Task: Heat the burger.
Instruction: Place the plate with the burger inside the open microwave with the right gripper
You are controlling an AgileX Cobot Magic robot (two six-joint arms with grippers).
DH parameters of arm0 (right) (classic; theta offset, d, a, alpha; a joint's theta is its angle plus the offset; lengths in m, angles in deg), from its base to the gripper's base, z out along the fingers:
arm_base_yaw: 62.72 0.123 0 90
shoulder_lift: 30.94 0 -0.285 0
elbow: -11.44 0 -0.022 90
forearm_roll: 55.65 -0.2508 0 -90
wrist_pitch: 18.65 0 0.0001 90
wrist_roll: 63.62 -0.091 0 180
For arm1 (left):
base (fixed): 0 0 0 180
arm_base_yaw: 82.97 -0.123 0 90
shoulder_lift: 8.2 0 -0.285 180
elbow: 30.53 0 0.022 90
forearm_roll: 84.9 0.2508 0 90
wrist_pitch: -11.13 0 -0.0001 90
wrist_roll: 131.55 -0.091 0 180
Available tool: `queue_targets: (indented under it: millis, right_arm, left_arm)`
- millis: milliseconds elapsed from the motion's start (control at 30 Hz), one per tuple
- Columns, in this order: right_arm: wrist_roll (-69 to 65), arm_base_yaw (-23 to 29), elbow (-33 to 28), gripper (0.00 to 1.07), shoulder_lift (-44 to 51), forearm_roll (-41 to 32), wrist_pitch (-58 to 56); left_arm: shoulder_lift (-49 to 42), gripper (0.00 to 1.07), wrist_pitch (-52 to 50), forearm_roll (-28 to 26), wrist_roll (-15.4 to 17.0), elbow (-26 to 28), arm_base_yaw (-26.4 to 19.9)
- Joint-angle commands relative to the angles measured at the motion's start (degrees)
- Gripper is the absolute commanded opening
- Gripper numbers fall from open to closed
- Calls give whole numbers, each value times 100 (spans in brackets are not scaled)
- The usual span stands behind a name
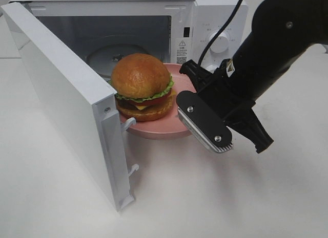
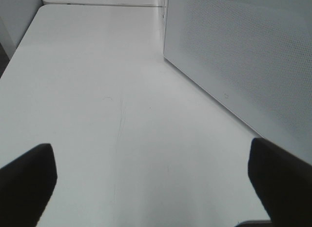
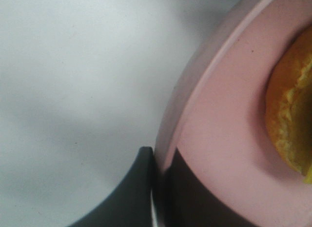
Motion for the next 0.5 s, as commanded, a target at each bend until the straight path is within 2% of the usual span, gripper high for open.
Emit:
queue_targets:
  millis: [33,233,300,500]
  right_arm:
    - [-29,17,401,0,-178,-92,57]
    - [-29,17,739,0,-401,-92,-126]
    - [-40,17,1112,0,-659,-92,-292]
    - [-172,17,1530,0,-991,-92,-453]
  left_arm:
    - [-86,100,-97,-6,6,-17,0]
    - [-86,100,-97,-6,6,-17,0]
    - [-86,100,-97,-6,6,-17,0]
    - [-86,100,-97,-6,6,-17,0]
